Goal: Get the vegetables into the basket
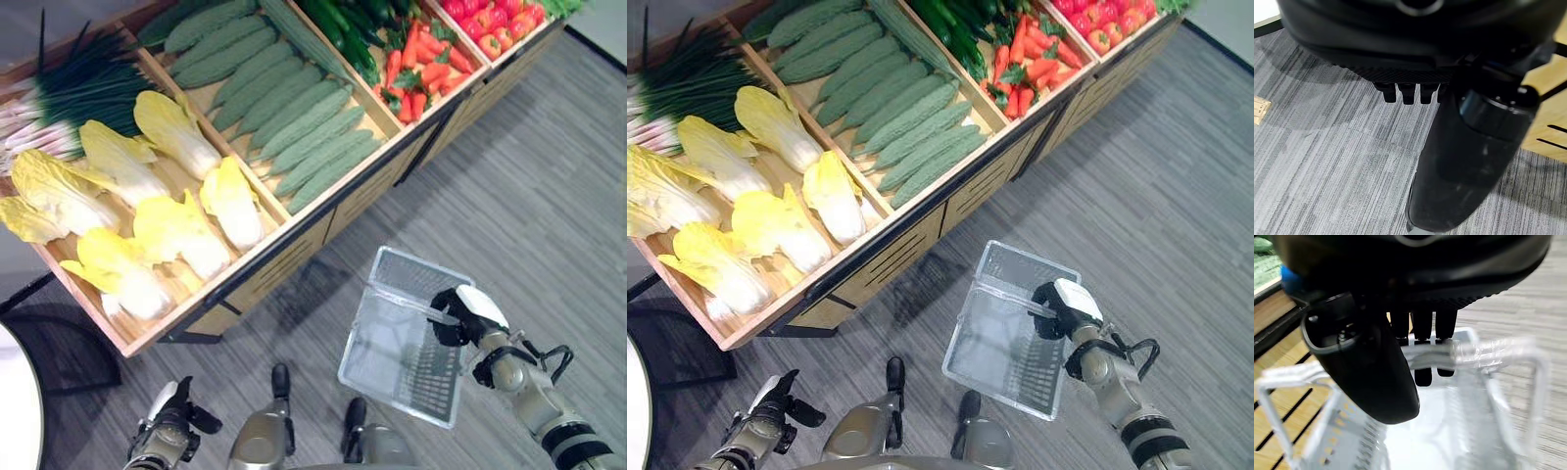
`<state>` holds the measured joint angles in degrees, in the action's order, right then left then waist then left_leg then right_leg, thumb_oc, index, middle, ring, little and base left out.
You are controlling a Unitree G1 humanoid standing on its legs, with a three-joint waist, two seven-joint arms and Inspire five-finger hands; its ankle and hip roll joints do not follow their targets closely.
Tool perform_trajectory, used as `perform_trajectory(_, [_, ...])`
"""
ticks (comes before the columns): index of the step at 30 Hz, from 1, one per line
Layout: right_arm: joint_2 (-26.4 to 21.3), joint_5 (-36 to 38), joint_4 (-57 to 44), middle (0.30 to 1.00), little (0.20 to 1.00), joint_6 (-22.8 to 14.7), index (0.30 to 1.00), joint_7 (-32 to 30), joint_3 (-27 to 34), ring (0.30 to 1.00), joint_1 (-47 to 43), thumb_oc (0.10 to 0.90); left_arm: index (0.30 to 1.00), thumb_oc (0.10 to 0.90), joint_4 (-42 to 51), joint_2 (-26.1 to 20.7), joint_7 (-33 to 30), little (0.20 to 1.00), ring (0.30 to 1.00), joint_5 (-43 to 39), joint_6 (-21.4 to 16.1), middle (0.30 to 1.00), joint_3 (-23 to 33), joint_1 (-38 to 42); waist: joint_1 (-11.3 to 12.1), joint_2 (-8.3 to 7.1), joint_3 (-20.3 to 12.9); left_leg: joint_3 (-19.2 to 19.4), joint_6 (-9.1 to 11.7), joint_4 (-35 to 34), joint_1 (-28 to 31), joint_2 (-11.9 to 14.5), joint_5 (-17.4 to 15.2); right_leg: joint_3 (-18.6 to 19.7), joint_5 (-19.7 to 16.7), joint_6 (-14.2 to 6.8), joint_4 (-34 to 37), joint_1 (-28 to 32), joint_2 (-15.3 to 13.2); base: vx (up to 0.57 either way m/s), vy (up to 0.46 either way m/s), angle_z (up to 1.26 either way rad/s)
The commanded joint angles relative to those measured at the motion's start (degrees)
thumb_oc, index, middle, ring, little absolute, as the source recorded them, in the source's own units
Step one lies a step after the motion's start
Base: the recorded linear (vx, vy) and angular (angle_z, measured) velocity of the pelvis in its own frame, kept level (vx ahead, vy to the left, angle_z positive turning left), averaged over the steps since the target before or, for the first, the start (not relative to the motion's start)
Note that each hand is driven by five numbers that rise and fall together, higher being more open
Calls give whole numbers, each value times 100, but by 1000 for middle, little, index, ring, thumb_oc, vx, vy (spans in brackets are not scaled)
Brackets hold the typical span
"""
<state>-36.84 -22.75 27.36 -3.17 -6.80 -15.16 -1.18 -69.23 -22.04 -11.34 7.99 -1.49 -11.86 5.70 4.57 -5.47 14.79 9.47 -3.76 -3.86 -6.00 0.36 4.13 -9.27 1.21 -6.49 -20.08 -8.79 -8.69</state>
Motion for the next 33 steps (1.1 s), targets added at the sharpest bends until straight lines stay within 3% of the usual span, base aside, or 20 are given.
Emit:
perform_trajectory(1, [-265, -156, -33, 300, 300, -93, 300, -508, 266, 300, -279, 400, 1000, 900, -83, -186, -106, 1000, 1000, 161, 10, 1000, 7, -141, -150, -76, -173, -246, 389, 219, -73, 214, -172, 446, -945, -367, 795, -44, -67, 84, 0, 69])
perform_trajectory(8, [-110, 48, 1773, 300, 300, 44, 300, -935, 345, 300, -372, 400, 1000, 900, -216, -231, -283, 1000, 1000, 9, -52, 1000, 31, 69, -343, 7, -23, -694, 494, 299, 124, 257, -332, 703, -1050, -432, 1520, -479, -160, 155, -88, 50])
perform_trajectory(9, [-29, 174, 2608, 300, 300, 104, 300, -981, 377, 300, -449, 400, 1000, 900, -350, -251, -310, 1000, 1000, -19, -92, 1000, -30, 167, -472, 26, 12, -1057, 552, 392, 245, 249, -469, 1186, -1218, -491, 1762, -667, -146, 215, -168, 78])
perform_trajectory(10, [-29, 176, 2618, 300, 300, 98, 300, -985, 372, 300, -456, 400, 1000, 900, -352, -250, -310, 1000, 1000, -19, -93, 1000, -30, 168, -478, 33, 19, -1064, 553, 396, 253, 256, -478, 1177, -1213, -489, 1762, -654, -141, 284, -241, 91])
perform_trajectory(13, [77, 348, 3277, 300, 300, 131, 300, -1008, 446, 300, -431, 400, 1000, 900, -524, -256, -325, 1000, 1000, -16, -111, 1000, -136, 252, -593, 39, -2, -1489, 626, 423, 352, 260, -564, 1712, -1188, -493, 1671, -741, 15, 179, -209, 77])
perform_trajectory(15, [213, 435, 3722, 300, 300, 146, 300, -993, 415, 300, -461, 400, 1000, 900, -613, -233, -354, 1000, 1000, 27, -99, 1000, -176, 262, -591, 6, -91, -1667, 745, 458, 420, 413, -558, 1516, -928, -400, 1581, -585, 120, 181, -313, 113])
perform_trajectory(19, [305, 504, 4268, 300, 300, 156, 300, -972, 362, 300, -516, 400, 1000, 900, -674, -219, -407, 1000, 1000, -50, -72, 1000, -54, 220, -580, 61, -194, -1797, 878, 386, 419, 688, -417, 1286, -742, -246, 1647, -423, 338, 108, -335, 39])
perform_trajectory(22, [324, 705, 4468, 300, 300, 188, 300, -1020, 494, 300, -509, 400, 1000, 900, -664, -129, -490, 1000, 1000, -364, -75, 1000, 81, 257, -586, 195, -210, -1915, 1019, 182, 250, 918, -34, 943, -546, -131, 1563, -399, 456, 23, -251, 39])
perform_trajectory(23, [310, 764, 4509, 300, 300, 205, 300, -1010, 548, 300, -488, 400, 1000, 900, -653, -85, -507, 1000, 1000, -401, -70, 1000, 83, 286, -607, 217, -198, -1865, 1020, 168, 176, 932, 33, 838, -520, -113, 1554, -384, 422, -12, -187, 47])
perform_trajectory(26, [302, 893, 4560, 300, 300, 244, 300, -1005, 755, 300, -330, 400, 1000, 900, -685, 101, -554, 1000, 1000, -614, -34, 1000, 262, 290, -750, 263, -223, -965, 994, 271, 105, 995, 52, 512, -518, -80, 1627, -267, 218, -6, -98, 87])
perform_trajectory(28, [344, 931, 4589, 300, 300, 254, 300, -993, 821, 300, -249, 400, 1000, 900, -707, 220, -598, 1000, 1000, -714, -4, 1000, 415, 202, -786, 298, -289, -620, 1005, 446, 221, 978, -22, 399, -571, -49, 1731, -234, 188, -9, -46, 99])
perform_trajectory(33, [551, 980, 4758, 300, 300, 298, 300, -1017, 854, 300, -201, 400, 1000, 900, -879, 457, -831, 1000, 1000, -1078, 24, 1000, 828, -25, -772, 342, -459, -521, 1002, 207, 327, 863, -21, 271, -663, -96, 1923, -140, 162, 23, 6, 16])
